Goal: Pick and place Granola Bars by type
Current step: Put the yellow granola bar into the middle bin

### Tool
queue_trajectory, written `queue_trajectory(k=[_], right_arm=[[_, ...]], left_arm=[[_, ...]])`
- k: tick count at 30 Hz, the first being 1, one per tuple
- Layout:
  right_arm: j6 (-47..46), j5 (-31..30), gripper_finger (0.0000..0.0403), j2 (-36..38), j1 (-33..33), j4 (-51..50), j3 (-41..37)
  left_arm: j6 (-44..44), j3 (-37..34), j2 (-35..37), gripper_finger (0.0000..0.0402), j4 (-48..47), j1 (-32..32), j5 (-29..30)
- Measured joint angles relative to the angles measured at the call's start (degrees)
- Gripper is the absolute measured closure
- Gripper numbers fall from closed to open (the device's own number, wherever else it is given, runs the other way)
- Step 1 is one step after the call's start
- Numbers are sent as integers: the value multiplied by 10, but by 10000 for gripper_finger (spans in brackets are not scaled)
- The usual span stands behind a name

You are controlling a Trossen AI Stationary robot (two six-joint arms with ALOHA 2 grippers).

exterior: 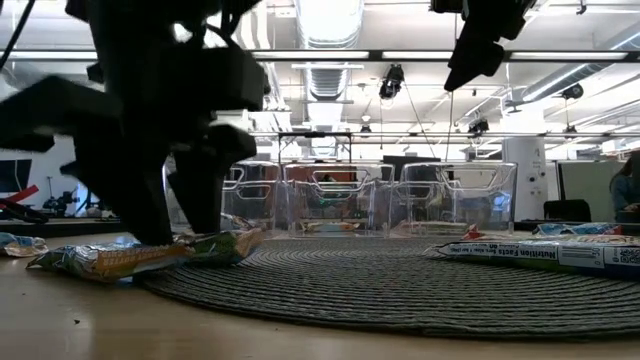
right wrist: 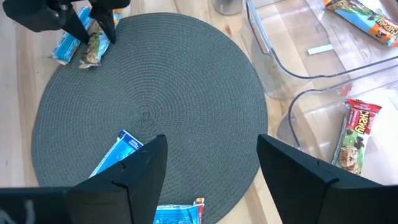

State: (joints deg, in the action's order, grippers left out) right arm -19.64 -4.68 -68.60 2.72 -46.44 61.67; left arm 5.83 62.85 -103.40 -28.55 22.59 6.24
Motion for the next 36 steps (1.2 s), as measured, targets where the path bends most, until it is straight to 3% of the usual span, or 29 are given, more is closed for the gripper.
queue_trajectory(k=[9, 14, 19, 27, 31, 36], right_arm=[[-5, 0, 169, 0, 0, -1, 0], [-5, -26, 170, 1, 1, -1, 2], [-11, -67, 170, 21, 1, 0, 6], [-63, -304, 170, 115, 8, 1, 6], [-110, -373, 170, 171, 6, 0, 5], [-161, -431, 170, 218, 6, -1, 2]], left_arm=[[48, 2, -7, 197, -3, -9, -4], [74, 2, -7, 227, -8, -15, -6], [164, 12, -5, 259, -32, -23, -12], [277, 48, 22, 282, -85, -28, -18], [373, 62, 57, 284, -80, -47, 16], [480, 69, 106, 284, -36, -130, 96]])
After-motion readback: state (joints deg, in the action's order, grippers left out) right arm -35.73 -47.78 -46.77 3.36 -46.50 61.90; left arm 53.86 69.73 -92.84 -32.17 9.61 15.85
